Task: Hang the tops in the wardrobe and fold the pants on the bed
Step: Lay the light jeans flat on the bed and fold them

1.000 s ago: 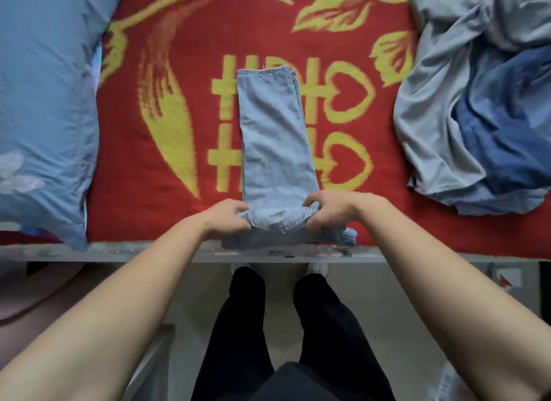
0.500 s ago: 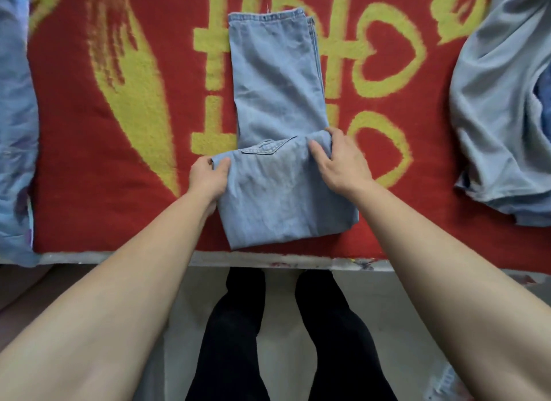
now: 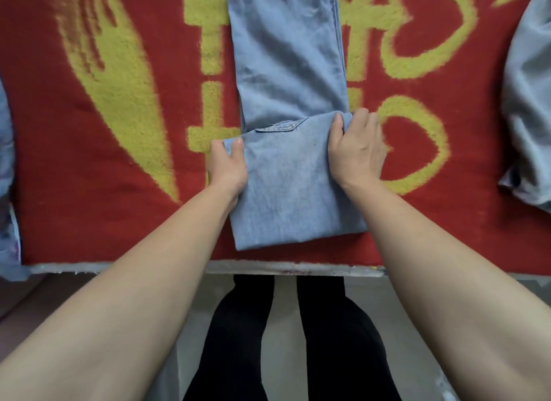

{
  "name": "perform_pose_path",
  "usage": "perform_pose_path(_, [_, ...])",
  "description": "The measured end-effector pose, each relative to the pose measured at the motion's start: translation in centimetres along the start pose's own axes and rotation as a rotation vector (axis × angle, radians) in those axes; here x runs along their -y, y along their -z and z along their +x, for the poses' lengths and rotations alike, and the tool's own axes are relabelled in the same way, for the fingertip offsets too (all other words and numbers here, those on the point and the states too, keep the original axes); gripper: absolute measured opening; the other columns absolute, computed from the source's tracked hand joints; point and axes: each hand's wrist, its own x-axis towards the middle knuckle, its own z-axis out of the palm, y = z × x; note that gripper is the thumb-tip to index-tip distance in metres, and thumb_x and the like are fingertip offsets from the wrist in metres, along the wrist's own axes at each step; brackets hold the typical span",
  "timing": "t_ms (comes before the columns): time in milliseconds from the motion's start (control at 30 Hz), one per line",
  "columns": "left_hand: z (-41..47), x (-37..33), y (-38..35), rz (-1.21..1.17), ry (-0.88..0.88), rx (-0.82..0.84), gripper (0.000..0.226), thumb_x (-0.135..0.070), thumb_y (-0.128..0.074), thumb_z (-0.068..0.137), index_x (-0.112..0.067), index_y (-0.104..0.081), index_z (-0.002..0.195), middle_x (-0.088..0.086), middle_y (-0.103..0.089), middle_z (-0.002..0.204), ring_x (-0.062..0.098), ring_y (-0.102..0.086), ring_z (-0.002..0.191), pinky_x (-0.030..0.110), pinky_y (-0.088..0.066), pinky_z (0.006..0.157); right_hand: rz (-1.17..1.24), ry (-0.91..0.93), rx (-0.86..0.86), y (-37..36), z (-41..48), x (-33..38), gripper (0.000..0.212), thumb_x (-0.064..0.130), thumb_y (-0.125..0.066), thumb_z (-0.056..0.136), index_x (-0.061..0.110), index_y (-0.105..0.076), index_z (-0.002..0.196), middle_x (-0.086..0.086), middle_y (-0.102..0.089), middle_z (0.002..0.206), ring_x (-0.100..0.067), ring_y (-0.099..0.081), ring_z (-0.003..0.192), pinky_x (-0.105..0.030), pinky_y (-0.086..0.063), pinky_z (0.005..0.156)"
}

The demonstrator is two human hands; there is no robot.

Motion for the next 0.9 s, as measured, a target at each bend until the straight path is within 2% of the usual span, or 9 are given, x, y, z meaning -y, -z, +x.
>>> perform_pose_path(100, [-0.2, -0.3, 0.0, 0.0, 0.011, -0.002, 0.033, -0.037, -0.048, 0.1, -0.007, -0.049, 0.112, 0.005, -0.056, 0.103, 0.019, -0.051, 0.092, 0.029, -0.038, 0.077, -0.043, 0.027, -0.038, -1.0, 0.1, 0.2, 0.047, 0.045, -0.036, 0.1, 0.003, -0.055, 0.109, -0.019, -0.056, 0.11, -0.036, -0.055, 0.099, -0.044, -0.039, 0.075])
perform_pose_path(200, [-0.8, -1.0, 0.5, 0.035, 0.01, -0.006, 0.03, -0.038, -0.044, 0.101, -0.008, -0.048, 0.108, 0.005, -0.055, 0.103, 0.019, -0.051, 0.093, 0.028, -0.034, 0.074, 0.051, 0.018, -0.058, 0.8, -0.5, -0.2, 0.045, 0.045, -0.038, 0.102, 0.004, -0.056, 0.112, -0.018, -0.052, 0.116, -0.036, -0.053, 0.104, -0.045, -0.044, 0.079])
perform_pose_path(300, [-2.7, -1.5, 0.8, 0.077, -0.119, -0.084, 0.027, -0.036, -0.042, 0.103, -0.01, -0.044, 0.097, 0.004, -0.054, 0.087, 0.021, -0.048, 0.082, 0.032, -0.03, 0.069, 0.195, -0.001, -0.068, 3.3, -2.4, -1.0, 0.042, 0.044, -0.038, 0.104, 0.006, -0.053, 0.116, -0.017, -0.058, 0.114, -0.041, -0.059, 0.099, -0.045, -0.044, 0.073])
perform_pose_path(367, [-3.4, -1.4, 0.5, 0.093, -0.168, -0.099, 0.025, -0.033, -0.042, 0.103, -0.01, -0.04, 0.095, 0.0, -0.048, 0.076, 0.022, -0.045, 0.078, 0.033, -0.027, 0.068, 0.176, -0.015, -0.036, 3.8, -3.0, -1.8, 0.042, 0.043, -0.037, 0.104, 0.006, -0.05, 0.119, -0.02, -0.065, 0.109, -0.047, -0.062, 0.09, -0.046, -0.041, 0.068])
perform_pose_path(533, [-1.9, -0.7, -1.1, 0.133, -0.141, -0.007, 0.026, -0.035, -0.039, 0.104, -0.011, -0.033, 0.097, 0.01, -0.051, 0.09, 0.023, -0.049, 0.085, 0.033, -0.029, 0.069, 0.025, -0.042, 0.105, 0.7, -0.1, -2.2, 0.042, 0.046, -0.034, 0.104, 0.009, -0.046, 0.118, -0.015, -0.063, 0.115, -0.044, -0.063, 0.097, -0.046, -0.043, 0.071])
perform_pose_path(633, [-1.7, -0.8, -1.1, 0.153, -0.116, 0.023, 0.025, -0.036, -0.04, 0.104, -0.012, -0.033, 0.099, 0.01, -0.053, 0.094, 0.022, -0.048, 0.085, 0.032, -0.031, 0.07, -0.06, -0.04, 0.067, -0.5, 0.3, -2.1, 0.043, 0.047, -0.034, 0.103, 0.009, -0.048, 0.118, -0.015, -0.063, 0.111, -0.044, -0.065, 0.091, -0.044, -0.042, 0.065])
perform_pose_path(733, [-1.7, -1.2, -1.0, 0.156, -0.082, 0.043, 0.025, -0.037, -0.04, 0.103, -0.012, -0.035, 0.101, 0.01, -0.055, 0.095, 0.023, -0.051, 0.086, 0.034, -0.034, 0.072, -0.065, 0.004, 0.041, -0.6, 0.3, -2.4, 0.044, 0.046, -0.037, 0.102, 0.006, -0.051, 0.116, -0.016, -0.063, 0.103, -0.045, -0.066, 0.08, -0.039, -0.033, 0.057])
perform_pose_path(800, [-1.6, -1.4, -1.2, 0.163, -0.063, 0.048, 0.025, -0.037, -0.04, 0.103, -0.012, -0.035, 0.102, 0.009, -0.056, 0.094, 0.024, -0.051, 0.086, 0.035, -0.036, 0.073, -0.08, 0.024, 0.037, -0.6, 0.5, -2.5, 0.044, 0.044, -0.038, 0.102, 0.004, -0.052, 0.113, -0.017, -0.063, 0.099, -0.045, -0.066, 0.074, -0.04, -0.035, 0.055])
perform_pose_path(900, [-1.6, -1.8, -0.8, 0.177, -0.024, 0.073, 0.027, -0.039, -0.04, 0.103, -0.012, -0.037, 0.103, 0.007, -0.056, 0.092, 0.023, -0.051, 0.083, 0.032, -0.033, 0.068, -0.139, 0.051, 0.113, -0.1, 0.9, -2.2, 0.043, 0.044, -0.034, 0.103, 0.005, -0.048, 0.114, -0.016, -0.063, 0.103, -0.043, -0.067, 0.08, -0.039, -0.037, 0.058])
